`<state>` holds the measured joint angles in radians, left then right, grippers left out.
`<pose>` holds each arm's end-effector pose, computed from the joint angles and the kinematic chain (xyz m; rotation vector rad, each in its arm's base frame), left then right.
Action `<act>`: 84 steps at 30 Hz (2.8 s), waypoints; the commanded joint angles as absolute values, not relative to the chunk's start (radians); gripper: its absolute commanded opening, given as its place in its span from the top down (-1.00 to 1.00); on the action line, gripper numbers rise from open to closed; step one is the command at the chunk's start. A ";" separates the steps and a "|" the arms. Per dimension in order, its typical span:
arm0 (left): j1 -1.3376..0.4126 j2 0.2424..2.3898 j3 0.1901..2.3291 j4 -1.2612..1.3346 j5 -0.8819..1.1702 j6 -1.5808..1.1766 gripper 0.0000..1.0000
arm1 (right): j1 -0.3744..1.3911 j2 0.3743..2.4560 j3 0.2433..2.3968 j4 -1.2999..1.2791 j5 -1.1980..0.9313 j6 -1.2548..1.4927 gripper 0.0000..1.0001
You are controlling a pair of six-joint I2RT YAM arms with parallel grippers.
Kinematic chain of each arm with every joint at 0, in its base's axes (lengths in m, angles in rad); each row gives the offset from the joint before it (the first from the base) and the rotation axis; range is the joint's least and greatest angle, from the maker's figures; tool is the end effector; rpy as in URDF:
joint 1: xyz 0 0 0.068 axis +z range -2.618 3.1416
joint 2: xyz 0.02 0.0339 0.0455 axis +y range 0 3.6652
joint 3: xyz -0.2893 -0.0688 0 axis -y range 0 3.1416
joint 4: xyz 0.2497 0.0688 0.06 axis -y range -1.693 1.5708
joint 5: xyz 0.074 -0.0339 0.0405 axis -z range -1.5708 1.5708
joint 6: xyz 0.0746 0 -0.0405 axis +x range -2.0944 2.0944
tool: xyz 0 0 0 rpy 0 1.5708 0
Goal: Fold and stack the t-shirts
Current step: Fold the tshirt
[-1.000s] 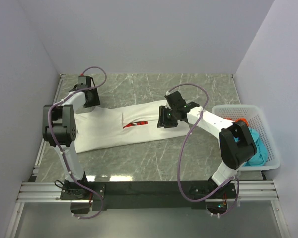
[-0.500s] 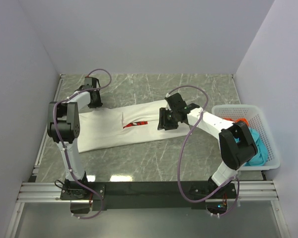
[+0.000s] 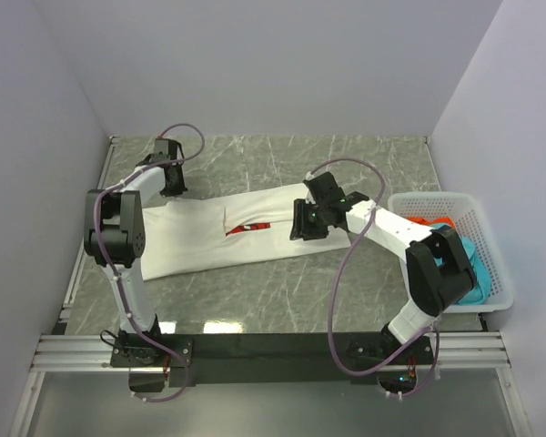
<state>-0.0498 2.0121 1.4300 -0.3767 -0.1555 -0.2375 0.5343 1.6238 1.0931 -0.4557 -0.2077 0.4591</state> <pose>0.4700 -0.0119 0.1670 -0.2972 2.4968 0.0801 0.3038 0.1977 0.2052 -0.1830 2.6509 0.6241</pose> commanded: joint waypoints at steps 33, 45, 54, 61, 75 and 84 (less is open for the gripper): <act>-0.075 1.491 0.874 -0.281 -0.264 -0.457 0.99 | 0.541 1.480 1.011 -0.434 -0.192 0.471 -0.01; -0.074 1.390 0.789 -0.250 -0.267 -0.485 0.92 | 0.541 1.480 0.991 -0.413 -0.195 0.471 -0.01; -0.075 1.336 0.736 -0.308 -0.233 -0.544 0.62 | 0.541 1.485 0.988 -0.394 -0.212 0.476 -0.01; -0.074 1.264 0.716 -0.379 -0.215 -0.577 -0.22 | 0.540 1.483 0.986 -0.400 -0.207 0.466 -0.01; -0.117 1.613 1.063 -0.206 0.130 -0.463 -0.83 | 0.541 1.476 0.983 -0.426 -0.187 0.449 0.00; -0.190 1.839 1.275 -0.261 0.069 -0.492 -0.44 | 0.540 1.470 0.962 -0.431 -0.179 0.448 0.00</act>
<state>-0.1455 1.8328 1.1980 -0.2546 0.0994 -0.4854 0.5343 1.5108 0.9787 -0.4351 -0.1955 0.4583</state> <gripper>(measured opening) 0.749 0.503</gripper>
